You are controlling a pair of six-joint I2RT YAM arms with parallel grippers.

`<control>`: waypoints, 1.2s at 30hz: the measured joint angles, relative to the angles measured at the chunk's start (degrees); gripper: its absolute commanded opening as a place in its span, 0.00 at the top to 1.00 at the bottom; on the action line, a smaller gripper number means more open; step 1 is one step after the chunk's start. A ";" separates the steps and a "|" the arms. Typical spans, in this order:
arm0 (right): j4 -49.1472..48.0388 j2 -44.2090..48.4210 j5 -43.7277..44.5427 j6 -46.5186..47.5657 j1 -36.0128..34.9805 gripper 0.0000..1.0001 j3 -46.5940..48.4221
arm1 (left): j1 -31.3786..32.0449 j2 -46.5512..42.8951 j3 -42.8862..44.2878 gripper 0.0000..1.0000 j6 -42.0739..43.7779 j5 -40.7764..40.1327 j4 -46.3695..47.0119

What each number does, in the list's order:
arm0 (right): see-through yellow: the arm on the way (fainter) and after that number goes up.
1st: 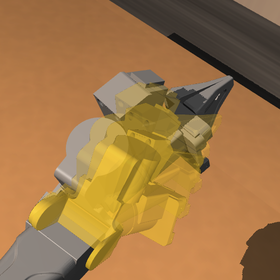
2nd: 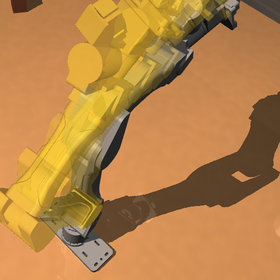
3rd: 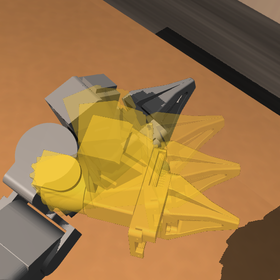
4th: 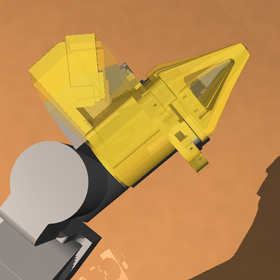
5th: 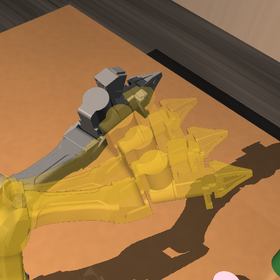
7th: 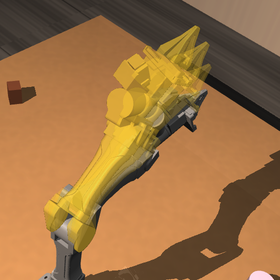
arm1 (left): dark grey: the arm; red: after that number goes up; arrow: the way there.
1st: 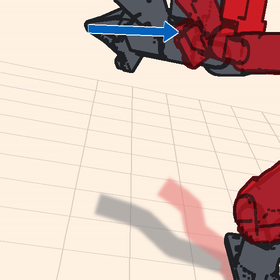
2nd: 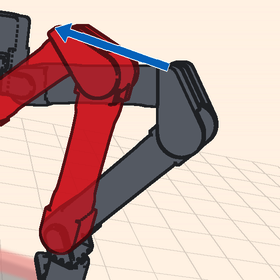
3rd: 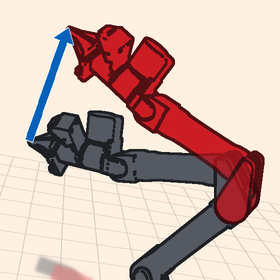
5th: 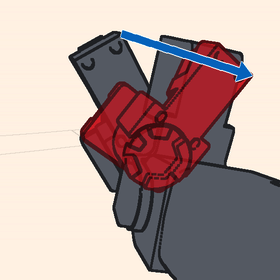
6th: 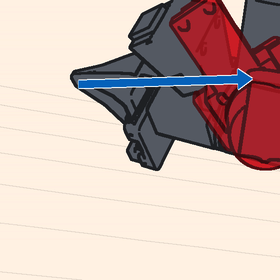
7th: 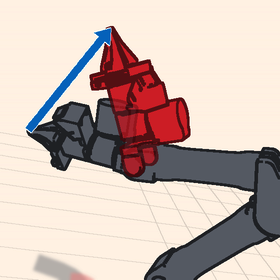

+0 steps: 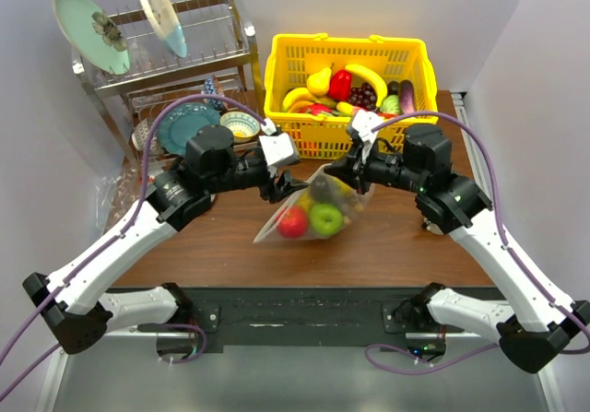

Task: Place the food in the zip-top bag and seal the zipper
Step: Zip the zipper food storage bag at the center of the board.

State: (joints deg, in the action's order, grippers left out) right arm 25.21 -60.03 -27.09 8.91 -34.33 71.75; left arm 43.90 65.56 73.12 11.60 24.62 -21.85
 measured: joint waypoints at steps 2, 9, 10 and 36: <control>0.00 -0.04 -1.75 0.02 0.00 1.00 0.00 | 0.00 -0.76 -0.11 0.39 0.02 -0.04 0.70; -0.44 -0.02 -5.60 -0.11 0.00 1.00 -0.07 | 0.00 0.02 -0.42 0.39 0.15 0.46 1.11; -0.42 -0.04 -5.70 -0.13 -0.02 1.00 -0.09 | 0.00 0.22 -0.42 0.41 0.15 0.55 1.11; -0.87 0.22 -5.18 -0.11 0.00 1.00 -0.68 | 0.00 1.14 -1.73 0.66 0.33 2.34 -0.59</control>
State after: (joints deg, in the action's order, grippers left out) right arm 24.34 -59.81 -32.27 8.80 -34.33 71.07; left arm 43.90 66.70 71.40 11.92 26.96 -22.44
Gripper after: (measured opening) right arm 0.010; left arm 0.354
